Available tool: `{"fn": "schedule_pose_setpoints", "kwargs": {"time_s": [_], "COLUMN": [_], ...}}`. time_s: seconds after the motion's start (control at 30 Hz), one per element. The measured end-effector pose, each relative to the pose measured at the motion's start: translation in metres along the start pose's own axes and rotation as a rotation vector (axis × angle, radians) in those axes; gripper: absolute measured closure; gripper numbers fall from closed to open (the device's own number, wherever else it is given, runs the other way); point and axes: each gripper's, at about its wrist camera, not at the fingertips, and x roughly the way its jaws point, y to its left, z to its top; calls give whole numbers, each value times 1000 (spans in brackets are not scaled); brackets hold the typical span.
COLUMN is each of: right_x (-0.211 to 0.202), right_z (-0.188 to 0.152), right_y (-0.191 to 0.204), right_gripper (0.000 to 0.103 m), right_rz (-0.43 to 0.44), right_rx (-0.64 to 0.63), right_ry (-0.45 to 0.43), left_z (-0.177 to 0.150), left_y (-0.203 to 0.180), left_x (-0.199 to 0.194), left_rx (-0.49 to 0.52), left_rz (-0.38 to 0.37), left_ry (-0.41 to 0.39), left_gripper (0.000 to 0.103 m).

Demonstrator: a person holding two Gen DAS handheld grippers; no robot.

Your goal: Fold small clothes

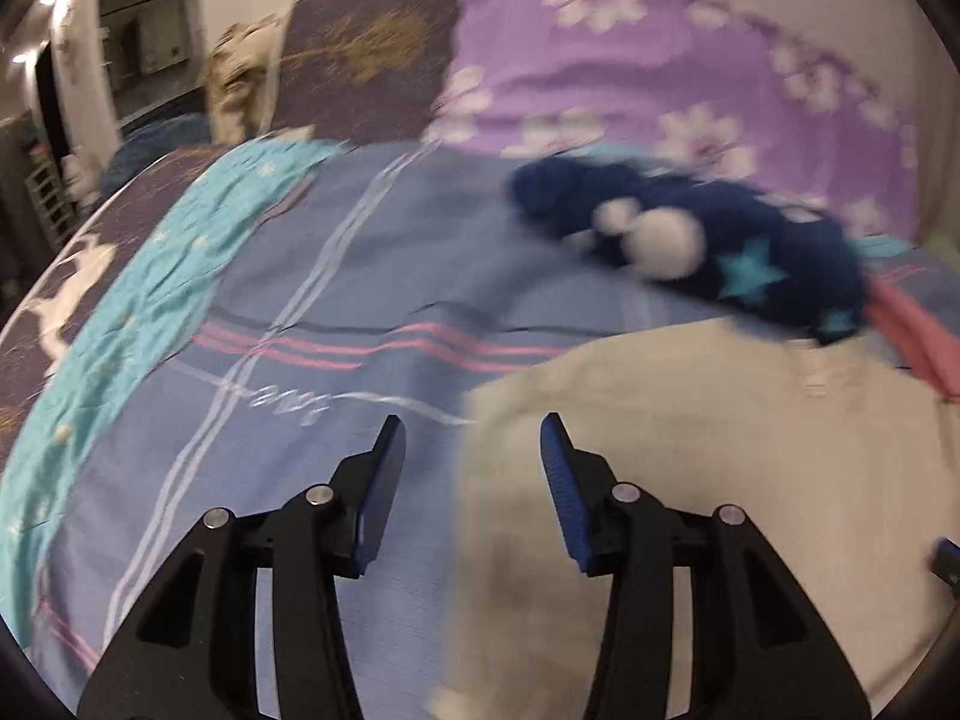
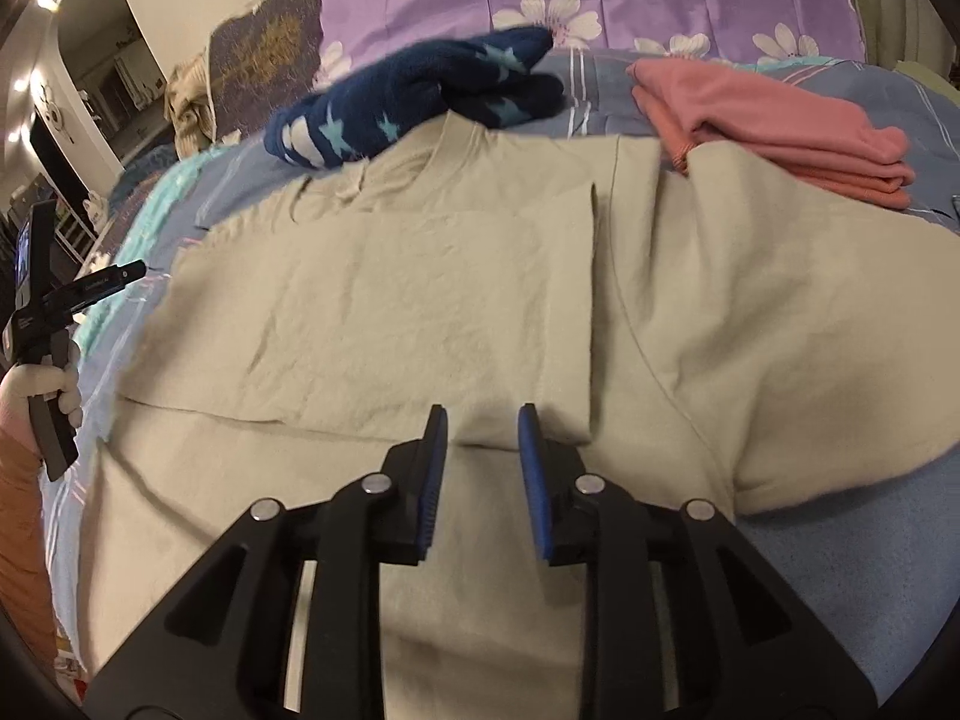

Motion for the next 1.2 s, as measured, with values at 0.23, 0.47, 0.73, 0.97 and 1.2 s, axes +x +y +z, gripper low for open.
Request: {"fn": "schedule_pose_setpoints", "kwargs": {"time_s": [0.23, 0.47, 0.73, 0.97, 1.2], "right_x": [-89, -160, -160, -142, -160], "right_z": [6, 8, 21, 22, 51], "right_y": [-115, -288, -364, -376, -294], "right_gripper": [72, 71, 67, 98, 101], "right_rz": [-196, -396, -365, -459, -179], "right_rx": [244, 648, 828, 839, 667], "right_ry": [-170, -271, -302, -254, -398], "left_z": [-43, -76, -77, -75, -75], "left_y": [-102, -135, -133, -132, -131], "left_x": [2, 23, 26, 28, 28], "left_rx": [123, 231, 234, 227, 219], "left_rz": [-297, -229, -222, -227, -239], "left_ry": [83, 121, 107, 108, 108], "left_gripper": [46, 37, 35, 35, 34]}}
